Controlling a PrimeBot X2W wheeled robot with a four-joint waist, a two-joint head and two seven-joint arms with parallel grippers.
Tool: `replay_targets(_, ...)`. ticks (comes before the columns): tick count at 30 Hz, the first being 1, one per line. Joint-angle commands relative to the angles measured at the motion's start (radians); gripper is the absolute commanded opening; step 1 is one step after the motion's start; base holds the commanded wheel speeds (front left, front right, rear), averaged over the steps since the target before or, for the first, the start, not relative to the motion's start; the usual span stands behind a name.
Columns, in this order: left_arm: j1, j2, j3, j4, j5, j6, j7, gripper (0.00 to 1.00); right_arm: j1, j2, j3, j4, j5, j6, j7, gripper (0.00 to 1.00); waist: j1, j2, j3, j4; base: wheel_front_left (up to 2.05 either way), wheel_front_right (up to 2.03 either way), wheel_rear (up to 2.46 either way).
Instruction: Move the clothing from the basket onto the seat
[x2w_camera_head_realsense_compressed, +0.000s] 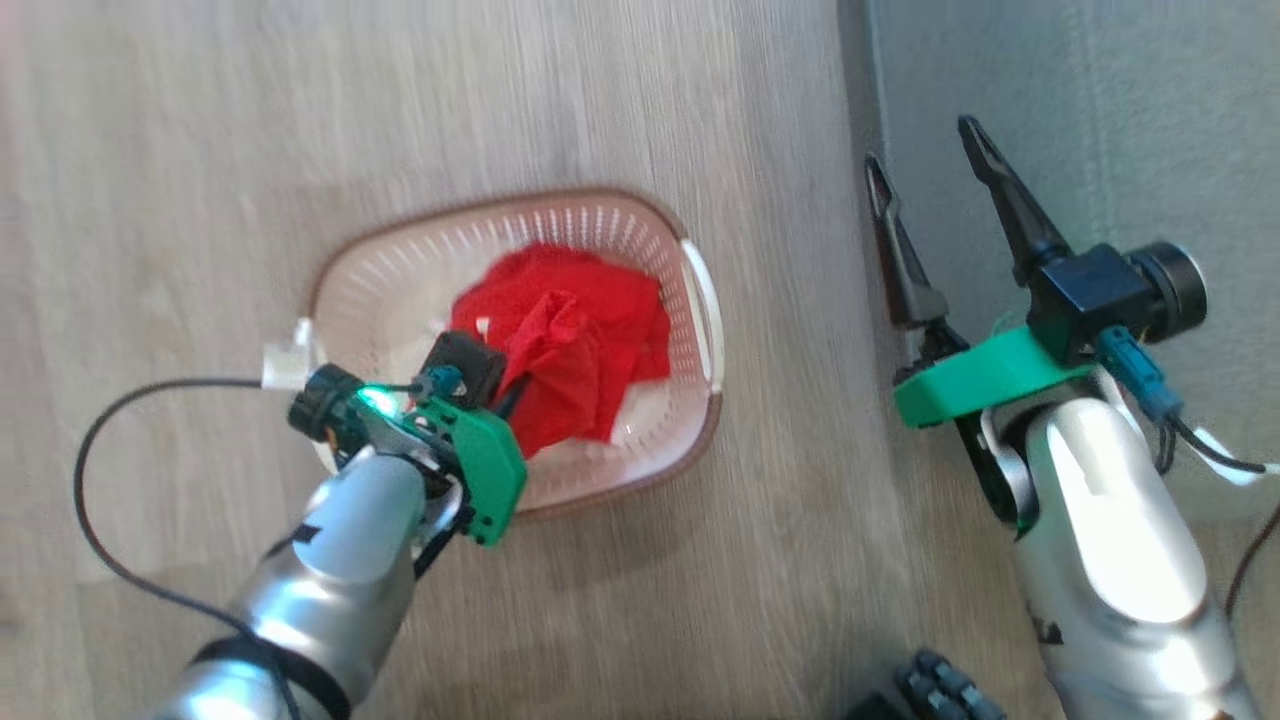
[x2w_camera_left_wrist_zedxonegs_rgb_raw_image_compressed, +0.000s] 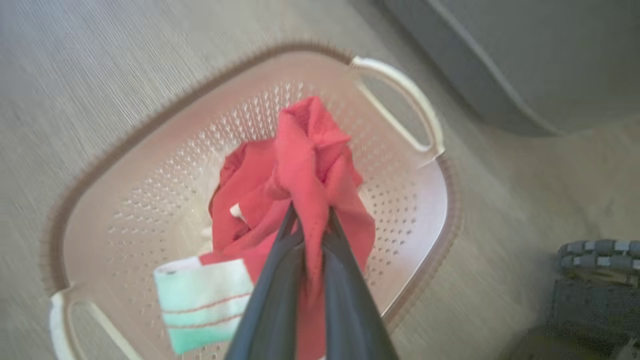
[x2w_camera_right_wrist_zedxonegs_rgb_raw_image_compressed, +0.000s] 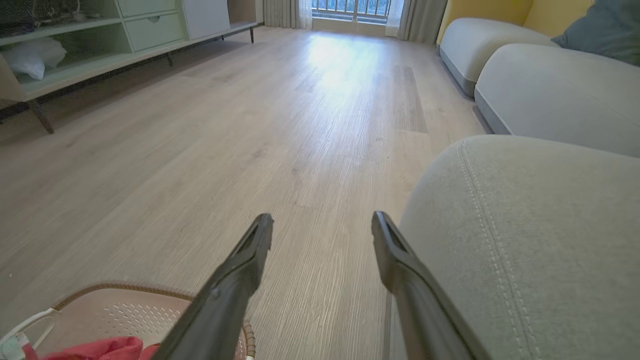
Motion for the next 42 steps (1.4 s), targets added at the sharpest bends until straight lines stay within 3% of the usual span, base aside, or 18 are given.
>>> replay_targets(1, 0.032, 0.024, 0.043, -0.057, -0.005, 0.013, -0.014, 0.0, 0.033, 0.012, 0.008, -0.019, -0.008, 0.0, -0.006, 1.0, 0.0001, -0.0001, -0.112, 0.04, 0.0, 0.0, 0.0)
replay_targets(14, 0.25, 0.05, 0.292, -0.49, 0.033, 0.049, -0.014, 0.0, 0.132, 0.012, -0.007, 0.028, -0.013, 0.0, -0.006, 1.0, 0.0001, -0.0001, -0.325, 0.073, 0.0, 0.0, 0.0)
replay_targets(28, 0.428, 0.001, 0.543, -0.889, 0.099, 0.026, -0.014, 0.0, 0.224, 0.012, 0.046, 0.044, 0.016, 0.0, -0.006, 1.0, 0.0001, -0.0001, -0.473, 0.061, 0.0, 0.0, 0.0)
replay_targets(37, 0.467, -0.016, 0.653, -1.112, 0.087, 0.009, -0.014, 0.0, 0.274, -0.012, 0.12, -0.014, 0.048, 0.0, -0.006, 1.0, 0.0001, -0.0001, -0.531, 0.045, 0.0, 0.0, 0.0)
replay_targets(42, 0.459, -0.017, 0.663, -1.199, 0.055, 0.004, -0.014, 0.0, 0.29, -0.029, 0.161, -0.068, 0.059, 0.0, -0.006, 1.0, 0.0001, -0.0001, -0.534, 0.037, 0.0, 0.0, 0.0)
